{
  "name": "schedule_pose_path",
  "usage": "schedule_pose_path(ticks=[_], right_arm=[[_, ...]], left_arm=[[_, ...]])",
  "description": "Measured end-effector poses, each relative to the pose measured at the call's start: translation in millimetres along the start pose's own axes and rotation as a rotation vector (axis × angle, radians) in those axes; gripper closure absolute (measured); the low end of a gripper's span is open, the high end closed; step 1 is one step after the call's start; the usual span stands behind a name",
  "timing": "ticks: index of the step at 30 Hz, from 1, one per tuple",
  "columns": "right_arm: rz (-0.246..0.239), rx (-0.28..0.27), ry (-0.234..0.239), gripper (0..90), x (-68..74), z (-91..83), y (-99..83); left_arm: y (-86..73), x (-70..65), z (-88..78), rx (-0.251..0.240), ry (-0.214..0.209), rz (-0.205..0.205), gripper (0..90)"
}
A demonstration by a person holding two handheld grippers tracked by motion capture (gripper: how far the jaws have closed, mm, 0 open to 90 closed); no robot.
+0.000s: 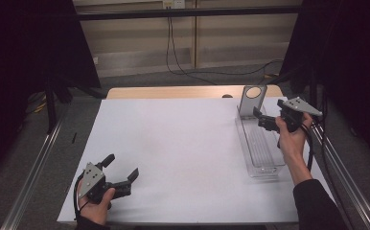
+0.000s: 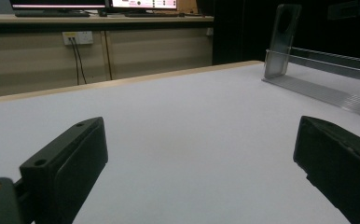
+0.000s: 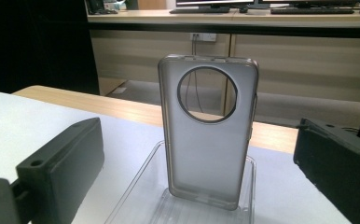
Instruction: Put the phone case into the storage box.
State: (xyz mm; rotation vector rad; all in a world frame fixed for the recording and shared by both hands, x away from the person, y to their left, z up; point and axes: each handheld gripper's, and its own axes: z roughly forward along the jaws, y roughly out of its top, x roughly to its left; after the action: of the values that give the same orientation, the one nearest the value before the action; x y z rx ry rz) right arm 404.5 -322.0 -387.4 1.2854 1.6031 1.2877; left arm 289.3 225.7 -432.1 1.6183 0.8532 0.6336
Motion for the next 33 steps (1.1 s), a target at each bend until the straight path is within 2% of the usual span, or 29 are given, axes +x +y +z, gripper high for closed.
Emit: schedule_pose_path(ticks=[4,5,13,20,33], right_arm=[[0.011,-0.025,0.009,1.3,-1.7,-7.2,-1.5],[-0.001,-0.042,0.023,1.3,-1.3,-12.1,-1.2],[-0.018,-0.055,0.049,1.2,1.5,-24.7,-4.9],[0.0,-0.065,0.054,1.1,1.0,-33.2,-9.8],[0.022,-0.078,0.04,0.8,-5.2,-60.1,-20.9]], left_arm=[[0.1,-0.2,-0.1,-0.003,0.003,0.001,3.0],[0.2,-0.3,-0.2,-0.005,0.005,-0.004,3.0],[0.1,0.3,-0.5,-0.007,0.011,-0.005,2.9],[0.0,1.3,-0.8,-0.007,0.014,-0.014,2.6],[0.4,1.4,-1.3,-0.013,0.012,-0.021,2.6]])
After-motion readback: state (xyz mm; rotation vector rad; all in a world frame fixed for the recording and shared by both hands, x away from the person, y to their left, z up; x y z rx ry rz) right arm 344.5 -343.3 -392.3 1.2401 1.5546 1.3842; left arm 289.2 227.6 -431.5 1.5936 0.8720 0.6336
